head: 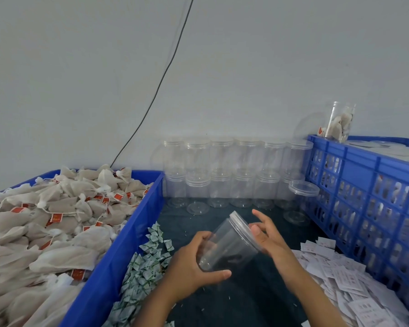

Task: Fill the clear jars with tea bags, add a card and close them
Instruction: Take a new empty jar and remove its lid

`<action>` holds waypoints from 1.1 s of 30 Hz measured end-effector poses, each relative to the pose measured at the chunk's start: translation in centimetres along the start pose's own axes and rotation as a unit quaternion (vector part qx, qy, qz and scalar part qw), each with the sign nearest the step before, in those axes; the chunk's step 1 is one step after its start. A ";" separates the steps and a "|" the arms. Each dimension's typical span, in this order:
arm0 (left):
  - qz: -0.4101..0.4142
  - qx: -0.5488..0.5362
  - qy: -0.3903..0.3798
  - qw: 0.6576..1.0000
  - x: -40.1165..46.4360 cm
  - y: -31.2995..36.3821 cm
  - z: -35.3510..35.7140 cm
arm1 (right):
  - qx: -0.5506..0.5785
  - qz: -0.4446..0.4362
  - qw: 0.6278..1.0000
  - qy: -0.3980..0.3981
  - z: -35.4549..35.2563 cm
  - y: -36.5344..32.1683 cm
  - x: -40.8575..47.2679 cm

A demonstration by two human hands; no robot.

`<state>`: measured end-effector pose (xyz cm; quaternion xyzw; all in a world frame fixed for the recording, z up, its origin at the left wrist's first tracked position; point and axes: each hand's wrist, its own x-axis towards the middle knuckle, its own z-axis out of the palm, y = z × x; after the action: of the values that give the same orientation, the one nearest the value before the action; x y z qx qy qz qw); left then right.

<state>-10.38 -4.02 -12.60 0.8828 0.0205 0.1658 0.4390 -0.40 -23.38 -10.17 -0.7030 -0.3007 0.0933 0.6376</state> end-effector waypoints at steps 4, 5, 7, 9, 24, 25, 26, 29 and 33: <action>0.035 0.098 0.022 0.994 -0.1 0.0 0.0 | -0.036 -0.010 0.999 0.007 1.0 0.4 -0.2; 0.032 0.098 0.022 0.994 -0.1 0.0 0.0 | -0.032 -0.011 0.999 0.017 1.1 0.3 -0.2; 0.008 0.061 0.010 0.998 -0.1 0.1 0.0 | -0.001 -0.012 0.999 0.030 1.1 -0.1 -0.2; -0.012 -0.030 -0.026 0.999 -0.2 0.3 0.0 | 0.034 -0.022 0.999 0.028 0.8 -0.2 -0.1; -0.037 -0.238 -0.110 0.964 -0.2 1.4 0.2 | 0.318 0.014 0.944 0.091 -1.9 -0.9 0.2; -0.036 -0.231 -0.098 0.967 -0.1 1.3 0.4 | 0.324 0.042 0.940 0.098 -1.7 -0.6 0.3; -0.035 -0.219 -0.085 0.971 0.0 1.2 0.5 | 0.331 0.069 0.936 0.102 -1.4 -0.3 0.4; -0.022 -0.192 -0.048 0.980 0.2 0.4 0.9 | 0.346 0.145 0.920 0.115 -0.5 0.5 0.3; -0.030 -0.174 -0.010 0.984 0.5 -0.5 1.5 | 0.372 0.208 0.896 0.125 -0.2 1.1 0.3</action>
<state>-9.42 -4.80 -13.73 0.7935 0.0136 0.1450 0.5909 0.31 -23.38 -11.14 -0.4668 -0.0091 0.2401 0.8511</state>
